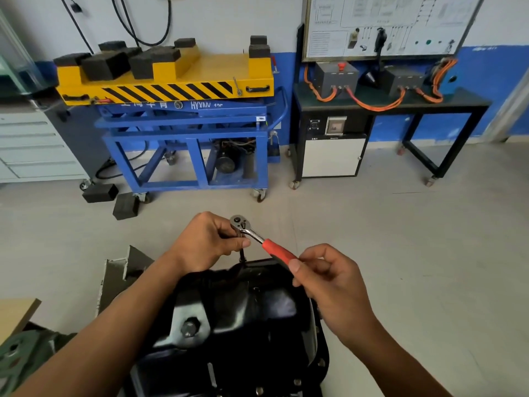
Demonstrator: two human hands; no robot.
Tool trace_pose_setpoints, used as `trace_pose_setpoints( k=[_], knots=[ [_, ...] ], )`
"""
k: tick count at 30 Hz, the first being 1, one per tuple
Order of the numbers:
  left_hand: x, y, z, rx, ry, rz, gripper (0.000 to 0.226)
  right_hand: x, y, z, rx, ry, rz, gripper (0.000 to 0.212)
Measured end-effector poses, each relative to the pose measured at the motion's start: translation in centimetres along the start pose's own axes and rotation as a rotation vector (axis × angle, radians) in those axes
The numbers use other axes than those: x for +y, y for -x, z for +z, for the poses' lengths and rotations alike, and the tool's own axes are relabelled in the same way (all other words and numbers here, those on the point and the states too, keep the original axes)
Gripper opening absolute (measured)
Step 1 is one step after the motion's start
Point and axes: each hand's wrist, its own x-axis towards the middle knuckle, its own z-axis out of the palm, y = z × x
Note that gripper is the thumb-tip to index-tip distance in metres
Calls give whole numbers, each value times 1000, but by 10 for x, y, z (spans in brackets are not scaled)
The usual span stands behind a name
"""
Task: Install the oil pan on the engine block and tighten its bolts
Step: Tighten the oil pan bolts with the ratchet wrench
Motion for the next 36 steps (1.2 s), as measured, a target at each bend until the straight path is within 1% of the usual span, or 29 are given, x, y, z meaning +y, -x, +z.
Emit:
trace_pose_setpoints(
  k=[4,6,10,14,18,24,27,30,32,36],
  knots=[
    [0,0,-2,-9,19,-20,14,-5,-6,-1,-13,7,20,9],
    [0,0,-2,-12,30,-21,11,-6,-17,-4,35,-19,51,10],
    [3,0,-1,-57,66,-5,4,-5,-55,-11,131,-79,201,14],
    [4,0,-2,-89,58,20,15,-4,-102,-4,139,-60,271,13],
    [2,-2,-2,-129,66,17,3,-5,-147,20,66,-8,268,15],
    [-1,-4,-4,-184,90,28,10,-8,-186,78,-101,187,246,14],
    [-2,-5,-5,-202,82,44,8,-10,-188,101,-225,204,245,15],
    [-2,-3,-5,-197,79,39,6,-9,-188,107,-262,215,222,18],
    [-2,-2,-2,-163,59,38,6,-5,-188,97,-222,183,231,18],
    [-4,-4,1,-53,34,-11,12,6,-180,58,6,19,294,17]
  ],
)
